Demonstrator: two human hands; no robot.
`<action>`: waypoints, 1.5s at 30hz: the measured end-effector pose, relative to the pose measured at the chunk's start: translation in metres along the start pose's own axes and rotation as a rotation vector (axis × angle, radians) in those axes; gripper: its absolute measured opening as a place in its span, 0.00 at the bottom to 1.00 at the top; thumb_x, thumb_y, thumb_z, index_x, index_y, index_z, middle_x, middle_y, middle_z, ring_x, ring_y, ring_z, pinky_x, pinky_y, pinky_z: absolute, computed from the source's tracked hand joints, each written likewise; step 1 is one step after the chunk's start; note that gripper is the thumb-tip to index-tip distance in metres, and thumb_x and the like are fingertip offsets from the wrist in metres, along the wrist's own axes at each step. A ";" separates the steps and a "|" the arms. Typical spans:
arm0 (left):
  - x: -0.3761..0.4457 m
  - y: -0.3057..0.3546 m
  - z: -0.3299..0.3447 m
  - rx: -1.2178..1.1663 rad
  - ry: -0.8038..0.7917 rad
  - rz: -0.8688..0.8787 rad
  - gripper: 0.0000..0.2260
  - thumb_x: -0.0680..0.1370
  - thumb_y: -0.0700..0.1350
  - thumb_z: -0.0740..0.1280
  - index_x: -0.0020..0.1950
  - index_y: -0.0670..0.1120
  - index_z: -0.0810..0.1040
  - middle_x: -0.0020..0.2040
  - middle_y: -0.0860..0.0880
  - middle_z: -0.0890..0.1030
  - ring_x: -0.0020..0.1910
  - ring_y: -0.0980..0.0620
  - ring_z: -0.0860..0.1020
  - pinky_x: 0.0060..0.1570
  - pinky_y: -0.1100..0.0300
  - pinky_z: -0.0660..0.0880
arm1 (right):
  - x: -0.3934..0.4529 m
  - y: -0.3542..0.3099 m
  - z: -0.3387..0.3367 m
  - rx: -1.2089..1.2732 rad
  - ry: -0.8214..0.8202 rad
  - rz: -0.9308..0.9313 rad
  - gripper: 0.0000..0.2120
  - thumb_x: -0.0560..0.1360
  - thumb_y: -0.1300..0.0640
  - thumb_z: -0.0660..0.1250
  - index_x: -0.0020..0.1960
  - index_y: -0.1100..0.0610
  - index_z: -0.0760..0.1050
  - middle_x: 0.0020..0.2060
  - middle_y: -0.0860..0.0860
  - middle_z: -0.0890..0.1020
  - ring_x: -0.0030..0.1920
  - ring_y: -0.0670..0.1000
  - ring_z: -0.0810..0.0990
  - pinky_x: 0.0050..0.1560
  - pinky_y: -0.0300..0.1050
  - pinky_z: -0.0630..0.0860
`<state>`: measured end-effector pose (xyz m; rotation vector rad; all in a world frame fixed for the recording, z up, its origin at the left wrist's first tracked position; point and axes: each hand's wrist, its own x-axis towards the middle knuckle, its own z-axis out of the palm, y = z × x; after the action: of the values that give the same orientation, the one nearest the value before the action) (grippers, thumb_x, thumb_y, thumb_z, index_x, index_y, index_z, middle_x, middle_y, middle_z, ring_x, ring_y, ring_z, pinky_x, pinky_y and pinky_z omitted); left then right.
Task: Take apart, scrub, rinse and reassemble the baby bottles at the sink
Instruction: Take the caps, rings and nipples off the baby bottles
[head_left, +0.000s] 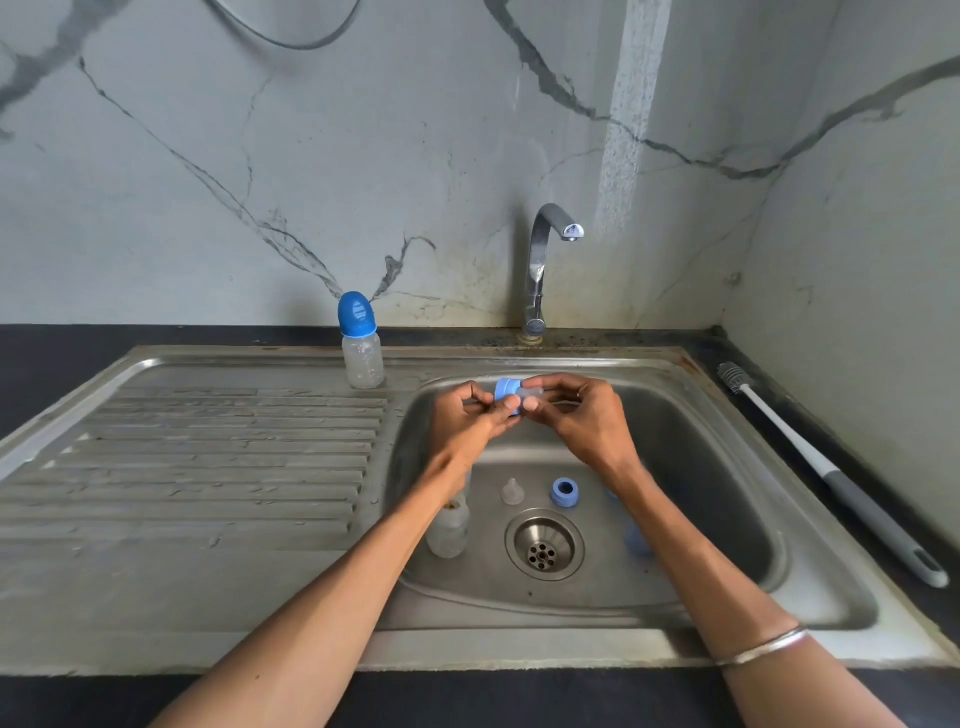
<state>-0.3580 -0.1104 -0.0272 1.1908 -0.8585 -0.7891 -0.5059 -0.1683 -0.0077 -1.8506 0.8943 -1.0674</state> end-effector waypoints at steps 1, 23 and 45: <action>0.000 0.001 0.000 -0.021 -0.002 -0.013 0.07 0.74 0.31 0.72 0.45 0.32 0.75 0.48 0.34 0.84 0.49 0.40 0.85 0.47 0.55 0.83 | 0.001 0.000 -0.001 -0.039 -0.025 -0.009 0.10 0.72 0.59 0.77 0.53 0.54 0.85 0.42 0.47 0.87 0.45 0.42 0.85 0.51 0.38 0.80; -0.003 0.002 0.006 -0.115 -0.056 -0.101 0.13 0.73 0.33 0.74 0.55 0.34 0.75 0.49 0.34 0.84 0.45 0.43 0.86 0.44 0.57 0.83 | 0.007 0.012 -0.007 0.001 -0.034 0.031 0.06 0.70 0.55 0.78 0.46 0.56 0.86 0.39 0.47 0.87 0.43 0.43 0.85 0.46 0.32 0.77; -0.004 -0.001 0.011 -0.137 -0.019 -0.126 0.07 0.76 0.38 0.73 0.49 0.35 0.80 0.48 0.40 0.86 0.49 0.44 0.85 0.49 0.56 0.82 | 0.009 0.013 -0.006 0.018 -0.125 0.009 0.20 0.71 0.62 0.77 0.61 0.52 0.81 0.50 0.49 0.86 0.54 0.45 0.84 0.59 0.44 0.80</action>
<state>-0.3699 -0.1121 -0.0269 1.1253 -0.7380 -0.9483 -0.5101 -0.1836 -0.0144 -1.8748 0.8163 -0.9403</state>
